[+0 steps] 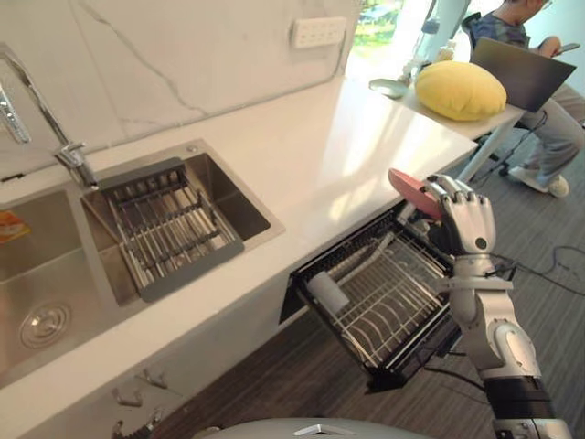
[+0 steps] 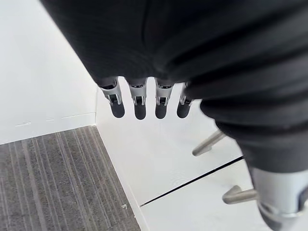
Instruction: Walk over to the sink, pick up the cup, carry it to the dishwasher, place the cup inside the dishwasher, then close the dishwasher door
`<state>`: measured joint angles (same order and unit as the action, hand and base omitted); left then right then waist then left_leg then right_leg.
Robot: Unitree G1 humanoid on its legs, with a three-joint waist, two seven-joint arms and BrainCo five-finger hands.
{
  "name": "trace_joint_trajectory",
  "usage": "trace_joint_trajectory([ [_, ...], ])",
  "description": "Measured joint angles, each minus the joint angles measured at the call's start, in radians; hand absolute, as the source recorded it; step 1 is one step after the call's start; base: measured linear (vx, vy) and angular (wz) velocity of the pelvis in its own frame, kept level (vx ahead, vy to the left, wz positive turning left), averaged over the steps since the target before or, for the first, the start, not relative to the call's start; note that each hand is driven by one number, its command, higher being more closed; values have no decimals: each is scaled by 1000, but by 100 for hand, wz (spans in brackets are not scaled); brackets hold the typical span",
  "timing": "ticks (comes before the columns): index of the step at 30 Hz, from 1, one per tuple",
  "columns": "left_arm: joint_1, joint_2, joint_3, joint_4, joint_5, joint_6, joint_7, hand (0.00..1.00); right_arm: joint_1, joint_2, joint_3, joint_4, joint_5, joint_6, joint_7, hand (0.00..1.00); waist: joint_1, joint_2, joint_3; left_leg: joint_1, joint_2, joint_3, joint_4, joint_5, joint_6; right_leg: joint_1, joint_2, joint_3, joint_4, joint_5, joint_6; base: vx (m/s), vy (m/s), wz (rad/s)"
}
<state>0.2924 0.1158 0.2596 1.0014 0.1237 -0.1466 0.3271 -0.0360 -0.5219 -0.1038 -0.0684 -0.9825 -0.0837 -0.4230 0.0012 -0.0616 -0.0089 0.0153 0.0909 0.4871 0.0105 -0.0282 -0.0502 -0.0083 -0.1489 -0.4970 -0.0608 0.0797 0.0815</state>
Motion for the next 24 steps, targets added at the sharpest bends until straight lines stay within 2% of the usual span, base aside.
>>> trace_joint_trajectory([
  [4,-20,2,-43,-3,-1,-8,0,0,-5,0,-8,13,3,17,-3,100,-3,10,36,-58,-17,-16,7,7,11,-52,-22,-5,5,15,6,-91,84,11],
  [7,-62,7,-84,-9,-5,-27,-5,0,-48,0,-8,80,4,54,-22,100,-6,33,116,-115,-25,-20,45,9,36,-84,-34,-4,-1,51,1,-73,76,5],
  [10,-94,7,-122,-11,-43,-31,-9,0,-140,-6,-4,199,16,87,-44,100,-16,75,188,-176,-24,-19,100,-6,56,-124,-38,7,-4,80,-3,-71,83,-8],
  [14,-138,6,-171,-32,-133,-34,-15,0,-256,-82,25,288,45,89,-69,100,-23,131,287,-246,-27,-19,158,-30,73,-172,-48,31,-19,118,-2,-93,101,-12],
  [16,-166,8,-205,-50,-176,-50,-31,0,-326,-132,25,306,55,88,-89,100,-29,175,344,-283,-42,-19,162,-26,84,-212,-63,40,-19,137,0,-62,119,-3],
  [17,-173,9,-218,-51,-190,-53,-33,0,-348,-144,25,320,55,87,-91,100,-33,185,358,-286,-46,-19,161,-24,87,-217,-66,42,-19,140,1,-54,142,-2],
  [19,-182,11,-267,-74,-240,-58,-45,0,-417,-192,38,371,57,89,-91,100,-36,227,392,-312,-64,-25,157,-17,101,-244,-80,46,-19,152,6,-19,115,1],
  [21,-185,11,-287,-90,-262,-60,-51,0,-461,-229,68,411,75,87,-90,100,-38,248,419,-316,-76,-37,148,-11,110,-254,-89,49,-19,158,9,3,105,3],
  [22,-188,12,-311,-90,-280,-59,-53,0,-501,-255,89,449,78,84,-88,100,-38,271,433,-332,-88,-52,144,-6,116,-268,-97,47,-19,162,11,4,101,5],
  [24,-188,12,-327,-93,-287,-59,-55,0,-547,-282,120,497,79,70,-86,100,-37,289,450,-346,-98,-68,142,-2,123,-282,-105,46,-20,167,13,14,81,7],
])
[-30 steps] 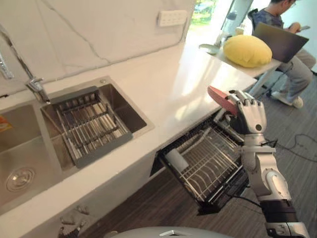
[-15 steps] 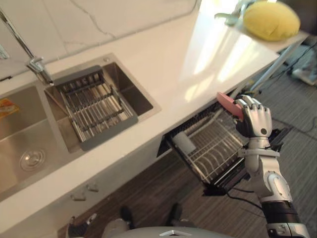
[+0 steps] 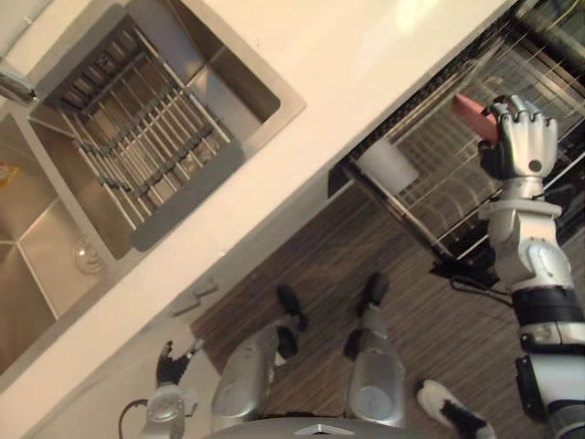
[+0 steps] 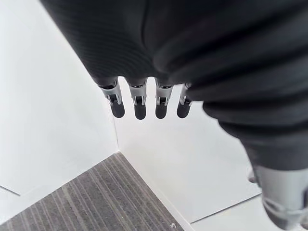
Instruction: Walk over to the sink, pick up the cup, carry it to the dishwasher, place the cup inside the dishwasher, then close the dishwasher door
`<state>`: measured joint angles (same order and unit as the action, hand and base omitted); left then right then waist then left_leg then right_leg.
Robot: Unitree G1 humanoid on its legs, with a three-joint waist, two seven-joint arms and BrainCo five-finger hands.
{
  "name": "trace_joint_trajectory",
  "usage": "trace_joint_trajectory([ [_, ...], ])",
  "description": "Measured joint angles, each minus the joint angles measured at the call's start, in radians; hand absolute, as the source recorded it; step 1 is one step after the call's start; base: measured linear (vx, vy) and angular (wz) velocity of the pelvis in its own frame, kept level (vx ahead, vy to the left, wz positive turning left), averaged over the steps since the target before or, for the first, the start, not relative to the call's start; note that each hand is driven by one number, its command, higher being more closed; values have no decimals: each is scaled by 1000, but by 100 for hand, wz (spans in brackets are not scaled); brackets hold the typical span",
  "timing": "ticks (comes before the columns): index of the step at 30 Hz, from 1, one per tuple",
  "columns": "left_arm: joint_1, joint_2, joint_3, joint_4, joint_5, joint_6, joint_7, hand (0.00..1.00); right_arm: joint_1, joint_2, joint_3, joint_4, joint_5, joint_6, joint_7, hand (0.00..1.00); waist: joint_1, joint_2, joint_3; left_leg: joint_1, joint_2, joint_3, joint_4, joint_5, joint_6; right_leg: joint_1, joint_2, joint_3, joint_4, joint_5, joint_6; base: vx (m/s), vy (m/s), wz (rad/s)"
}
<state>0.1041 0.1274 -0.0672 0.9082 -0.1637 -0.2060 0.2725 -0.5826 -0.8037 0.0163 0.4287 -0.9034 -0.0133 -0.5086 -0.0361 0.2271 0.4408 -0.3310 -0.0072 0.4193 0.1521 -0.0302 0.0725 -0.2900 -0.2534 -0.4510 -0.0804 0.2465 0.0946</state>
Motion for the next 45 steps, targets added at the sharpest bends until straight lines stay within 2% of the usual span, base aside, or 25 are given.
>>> trace_joint_trajectory([
  [2,0,1,-29,-17,-12,0,-4,0,-72,-41,43,83,-1,-26,4,100,11,21,19,-17,-14,-14,-8,7,7,-18,-10,0,0,7,4,17,68,6],
  [3,0,1,-32,-24,-14,0,-4,0,-90,-47,56,102,-2,-32,5,100,16,23,20,-20,-18,-16,-14,12,9,-24,-12,1,0,8,5,30,42,8],
  [4,0,4,-40,-34,-31,0,-4,0,-126,-53,87,138,-3,-47,15,0,22,23,20,-21,-30,-44,-33,27,10,-30,-18,-2,0,10,5,37,20,10],
  [7,0,15,-66,-44,-32,0,-19,0,-160,-70,125,151,-3,-68,43,0,34,23,19,-21,-40,-75,-35,32,9,-24,-24,-6,0,10,5,40,12,12],
  [14,0,26,-75,-72,-51,-6,-36,0,-189,-74,141,234,30,-70,43,0,36,23,19,7,-54,-113,-77,63,7,8,-31,-40,0,8,4,14,-10,15],
  [17,0,30,-93,-72,-50,-6,-39,0,-168,-74,128,254,80,-70,35,0,29,23,19,43,-56,-124,-112,81,1,37,-29,-55,0,-1,-2,9,-32,11],
  [20,1,30,-93,-71,-50,-5,-38,0,-87,-67,74,249,130,-68,-6,0,24,13,16,84,-52,-138,-142,90,-11,70,-20,-65,0,-8,4,32,-51,8],
  [23,10,29,-91,-66,-47,3,-34,0,17,-48,-15,234,205,-35,-48,0,5,-20,-6,118,-46,-146,-160,94,-18,104,-11,-79,0,-19,12,86,-78,6],
  [25,22,29,-88,-53,-28,14,-22,0,120,7,-145,214,322,-21,-96,0,-5,-79,-50,143,-38,-143,-171,93,-22,119,-2,-78,0,-27,12,96,-69,-8],
  [27,39,29,-88,-53,-23,16,-17,0,181,30,-218,216,403,-12,-126,0,-14,-115,-92,146,-35,-142,-171,90,-27,121,1,-77,0,-33,13,88,-53,-5],
  [28,47,34,-77,-51,-7,20,-15,0,220,43,-281,215,510,-9,-155,0,-24,-136,-107,162,-35,-141,-171,87,-31,137,2,-76,0,-36,13,98,-43,-3],
  [30,47,33,-52,-35,1,26,-14,0,267,53,-377,217,658,-6,-183,0,-33,-149,-123,190,-35,-137,-173,82,-34,161,2,-71,0,-38,12,66,-20,-8],
  [32,48,33,-43,-23,1,30,-6,0,292,68,-464,219,868,-9,-193,0,-41,-153,-135,200,-37,-120,-174,78,-33,161,-1,-51,2,-41,11,7,1,-18],
  [33,48,33,-44,-22,0,30,-2,0,294,76,-485,221,911,-10,-192,100,-46,-151,-137,197,-36,-119,-175,77,-35,157,-1,-50,4,-45,8,-30,-10,-10],
  [35,49,26,-44,-11,-3,30,5,0,305,124,-568,257,1080,-8,-187,100,-60,-138,-141,193,-35,-118,-192,86,-41,142,-1,-50,8,-56,7,-47,-29,-1],
  [39,60,-3,-43,24,-10,29,8,0,327,211,-667,304,1305,2,-130,100,-75,-107,-147,190,-35,-113,-209,94,-47,129,-1,-46,7,-56,6,-14,-39,-3],
  [42,66,-23,-42,26,-9,28,10,0,335,255,-710,333,1414,10,-55,100,-75,-83,-146,187,-34,-111,-209,94,-47,126,-2,-44,4,-55,5,24,-33,-2],
  [43,66,-35,-41,26,-9,29,10,0,333,279,-729,342,1506,20,24,100,-73,-68,-141,181,-34,-111,-209,94,-47,121,-2,-45,4,-55,5,58,-47,1],
  [45,66,-41,-41,23,-10,29,5,0,319,298,-730,343,1590,21,105,100,-71,-47,-133,173,-34,-112,-209,97,-46,115,-3,-48,5,-52,3,69,-55,3],
])
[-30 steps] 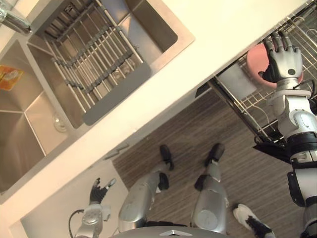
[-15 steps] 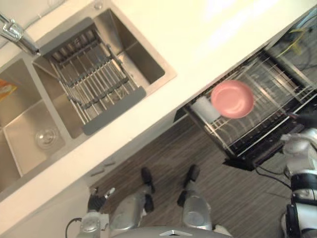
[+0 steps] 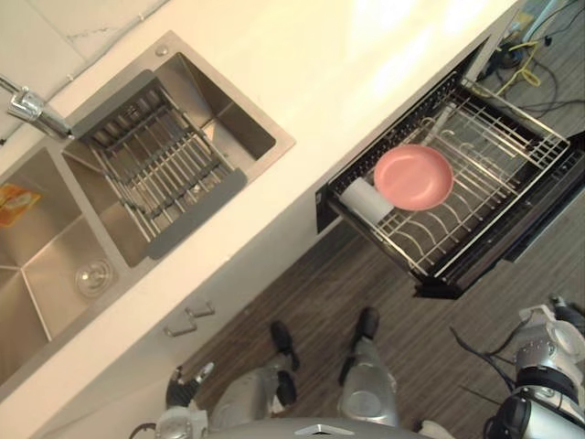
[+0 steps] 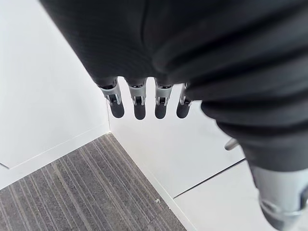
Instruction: Walk over to the sink, pick up the cup, carry it to the dishwasher, place the cup inside the dishwasher, then close the dishwasher door
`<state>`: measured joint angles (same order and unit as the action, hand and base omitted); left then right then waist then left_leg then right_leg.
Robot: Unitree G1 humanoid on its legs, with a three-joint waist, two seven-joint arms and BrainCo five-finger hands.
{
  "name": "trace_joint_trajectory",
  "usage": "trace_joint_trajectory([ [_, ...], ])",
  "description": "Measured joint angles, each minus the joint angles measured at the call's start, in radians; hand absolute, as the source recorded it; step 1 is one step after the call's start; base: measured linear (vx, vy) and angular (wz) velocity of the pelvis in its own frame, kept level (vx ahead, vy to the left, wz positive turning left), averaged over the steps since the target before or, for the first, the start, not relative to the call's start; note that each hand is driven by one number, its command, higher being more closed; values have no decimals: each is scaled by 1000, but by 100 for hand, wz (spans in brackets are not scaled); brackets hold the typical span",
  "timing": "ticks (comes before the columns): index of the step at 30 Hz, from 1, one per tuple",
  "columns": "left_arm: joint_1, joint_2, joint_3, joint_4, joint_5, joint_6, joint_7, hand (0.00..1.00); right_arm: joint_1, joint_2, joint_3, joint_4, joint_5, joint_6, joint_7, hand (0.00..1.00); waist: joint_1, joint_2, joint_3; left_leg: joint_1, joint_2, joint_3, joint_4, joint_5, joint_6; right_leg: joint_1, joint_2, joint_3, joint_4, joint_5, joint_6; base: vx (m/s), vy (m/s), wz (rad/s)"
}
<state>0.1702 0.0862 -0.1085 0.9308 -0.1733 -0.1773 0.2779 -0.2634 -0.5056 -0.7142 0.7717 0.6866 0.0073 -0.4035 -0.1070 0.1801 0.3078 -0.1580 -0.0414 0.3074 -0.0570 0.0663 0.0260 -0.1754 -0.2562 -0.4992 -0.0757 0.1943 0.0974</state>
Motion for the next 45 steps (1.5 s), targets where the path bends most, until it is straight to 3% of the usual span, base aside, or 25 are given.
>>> trace_joint_trajectory([
  [4,0,-20,-4,-11,0,0,-8,0,-81,11,11,1,136,-11,188,100,15,40,37,-1,0,-4,-1,5,1,0,-1,-8,3,6,2,61,-48,3],
  [8,1,-26,-10,-13,-2,1,-24,0,-148,-28,79,19,203,-49,307,100,24,62,87,-1,0,-12,-6,18,3,0,-2,-17,6,8,5,37,-47,4],
  [12,1,-31,-11,-13,-20,-7,-24,0,-153,-24,145,24,295,-96,382,100,24,80,91,-1,-3,-66,-17,38,-17,14,-6,-64,15,3,7,40,-48,25],
  [18,14,-56,5,-5,-20,-44,-29,0,-172,4,198,24,319,-122,397,100,40,110,85,15,-2,-182,-14,69,-63,91,-13,-181,43,-40,8,-7,-38,54],
  [20,35,-71,29,7,-22,-52,-53,0,-174,6,228,22,317,-121,405,100,51,113,82,35,1,-215,-13,70,-62,132,-8,-220,48,-52,13,-37,-25,60],
  [22,63,-70,35,35,-83,-74,-147,0,-206,1,268,30,288,-108,414,100,68,118,58,38,3,-251,-15,70,-62,161,0,-265,44,-62,7,-40,-4,51],
  [26,83,-71,40,71,-203,-69,-282,0,-263,-8,325,77,265,-108,471,100,106,131,3,38,6,-282,-19,82,-71,203,15,-332,25,-57,5,-47,-13,45],
  [28,100,-72,68,92,-238,-56,-314,0,-282,-8,358,87,259,-113,505,100,132,118,-45,45,9,-307,-19,93,-64,231,19,-361,23,-61,8,-9,-17,42],
  [29,98,-71,71,103,-238,-55,-314,0,-295,-8,361,95,255,-114,513,0,137,122,-54,52,10,-312,-20,95,-64,242,21,-367,24,-61,8,-16,-26,29],
  [31,114,-71,73,114,-236,-44,-311,0,-313,8,354,152,249,-144,511,0,154,94,-74,69,14,-317,-21,95,-64,262,27,-376,24,-68,8,-22,-32,15],
  [34,117,-71,84,145,-233,-38,-304,0,-296,33,357,159,226,-144,509,0,156,63,-87,75,25,-324,-26,94,-65,278,41,-390,19,-75,8,-50,-36,11],
  [37,117,-64,117,159,-209,-39,-296,0,-231,84,358,160,231,-134,533,0,170,7,-113,75,52,-276,-27,94,-65,284,59,-391,15,-86,-3,-45,-28,6],
  [40,118,-58,152,162,-185,-41,-284,0,-110,189,361,175,226,-130,585,0,176,-49,-128,109,63,-273,-27,91,-64,318,70,-391,15,-97,1,0,-44,0],
  [41,118,-43,152,164,-175,-40,-277,0,-46,231,361,200,205,-132,606,0,183,-73,-139,116,66,-267,-28,87,-63,323,71,-389,19,-107,-2,0,0,0],
  [45,98,-19,180,164,-167,-39,-266,0,125,323,360,289,53,-142,654,0,180,-112,-151,128,69,-241,-29,75,-54,331,68,-373,28,-117,1,20,5,-9],
])
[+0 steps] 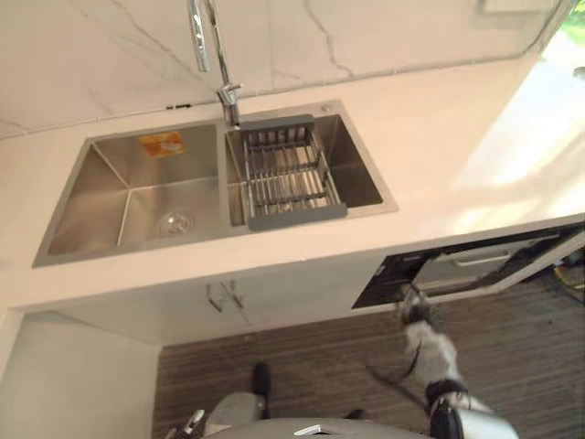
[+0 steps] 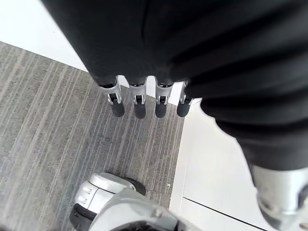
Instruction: Walk over to the sink, pick up the cup, carry it to the dishwasher, place the cup inside the dishwasher, then close the dishwasher door
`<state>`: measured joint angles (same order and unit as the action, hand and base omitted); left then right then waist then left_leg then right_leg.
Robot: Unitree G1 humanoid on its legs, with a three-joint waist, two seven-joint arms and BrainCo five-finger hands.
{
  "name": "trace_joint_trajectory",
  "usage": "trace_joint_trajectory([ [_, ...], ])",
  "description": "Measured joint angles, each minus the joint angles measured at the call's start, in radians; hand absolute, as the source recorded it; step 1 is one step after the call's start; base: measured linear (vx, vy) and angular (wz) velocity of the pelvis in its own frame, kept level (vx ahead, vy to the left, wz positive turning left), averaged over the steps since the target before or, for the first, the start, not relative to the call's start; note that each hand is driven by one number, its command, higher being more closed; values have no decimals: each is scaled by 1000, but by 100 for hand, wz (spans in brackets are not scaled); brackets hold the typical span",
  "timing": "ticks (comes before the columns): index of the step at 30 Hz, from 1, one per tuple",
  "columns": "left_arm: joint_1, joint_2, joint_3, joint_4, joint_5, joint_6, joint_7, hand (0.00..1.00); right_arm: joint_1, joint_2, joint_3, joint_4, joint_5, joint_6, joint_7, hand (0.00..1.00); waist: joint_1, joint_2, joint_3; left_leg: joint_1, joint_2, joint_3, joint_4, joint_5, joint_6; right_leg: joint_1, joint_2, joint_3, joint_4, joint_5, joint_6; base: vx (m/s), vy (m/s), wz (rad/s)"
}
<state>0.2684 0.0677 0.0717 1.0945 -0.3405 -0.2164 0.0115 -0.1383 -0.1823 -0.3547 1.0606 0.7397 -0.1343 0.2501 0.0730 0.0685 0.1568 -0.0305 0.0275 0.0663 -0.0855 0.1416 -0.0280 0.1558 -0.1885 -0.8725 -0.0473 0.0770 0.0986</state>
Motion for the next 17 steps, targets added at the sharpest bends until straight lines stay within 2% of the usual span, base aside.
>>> trace_joint_trajectory([
  [4,-54,13,45,-3,18,13,5,0,136,63,-12,81,-200,1,2,0,-33,-36,-2,18,-3,25,-1,-15,12,-3,-23,16,46,-24,8,25,35,-9],
  [5,-61,18,46,-4,23,21,6,0,150,66,-19,90,-217,16,0,0,-36,-46,-3,22,-4,31,-1,-18,14,-5,-32,17,66,-36,11,41,48,-2],
  [7,-90,42,46,-4,32,51,7,0,201,78,-77,99,-278,87,-5,0,-45,-78,-5,51,-11,73,-1,-32,21,-18,-82,37,175,-100,23,47,58,-1],
  [9,-102,64,46,-4,51,76,10,0,228,92,-113,98,-309,117,-14,0,-50,-111,-5,68,-25,81,-1,-42,26,-25,-118,49,239,-137,32,56,42,-5],
  [10,-104,73,46,-4,56,86,11,0,238,103,-124,94,-316,116,-14,0,-56,-129,-2,75,-36,90,-1,-48,29,-42,-137,86,282,-162,34,63,30,-8],
  [12,-108,87,42,-3,59,98,22,0,242,118,-127,91,-338,109,-12,0,-75,-151,6,80,-47,79,0,-52,33,-74,-98,262,302,-217,49,36,-14,24],
  [13,-121,96,42,-3,60,103,28,0,261,133,-131,88,-354,95,-11,0,-96,-162,6,78,-57,48,0,-52,35,-73,-39,400,281,-250,51,36,-63,71],
  [15,-135,107,43,-3,70,107,29,0,285,144,-130,86,-356,63,-11,0,-106,-168,5,74,-76,16,0,-50,43,-64,6,522,263,-270,46,87,-74,82],
  [17,-145,100,48,-4,81,118,28,0,280,145,-129,81,-374,7,-10,0,-99,-171,7,80,-105,-18,-1,-45,60,-40,-9,530,254,-261,39,182,1,49],
])
